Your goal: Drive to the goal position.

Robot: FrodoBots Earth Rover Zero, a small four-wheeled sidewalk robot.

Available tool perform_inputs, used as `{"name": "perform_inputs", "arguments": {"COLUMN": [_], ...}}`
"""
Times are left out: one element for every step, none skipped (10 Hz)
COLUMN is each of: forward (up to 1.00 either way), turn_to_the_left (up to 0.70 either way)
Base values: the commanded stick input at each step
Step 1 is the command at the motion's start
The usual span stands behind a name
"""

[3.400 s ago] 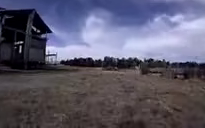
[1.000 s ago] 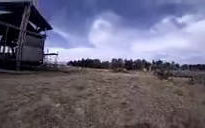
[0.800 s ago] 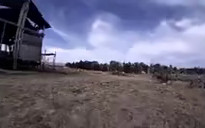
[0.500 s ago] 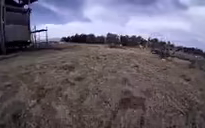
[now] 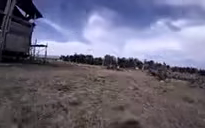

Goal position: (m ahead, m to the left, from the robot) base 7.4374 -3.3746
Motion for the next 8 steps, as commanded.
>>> {"name": "perform_inputs", "arguments": {"forward": [0.70,0.70,0.70,0.70,0.70,0.70,0.70,0.70], "turn_to_the_left": [0.00,0.00,0.00,0.00,0.00,0.00,0.00,0.00]}}
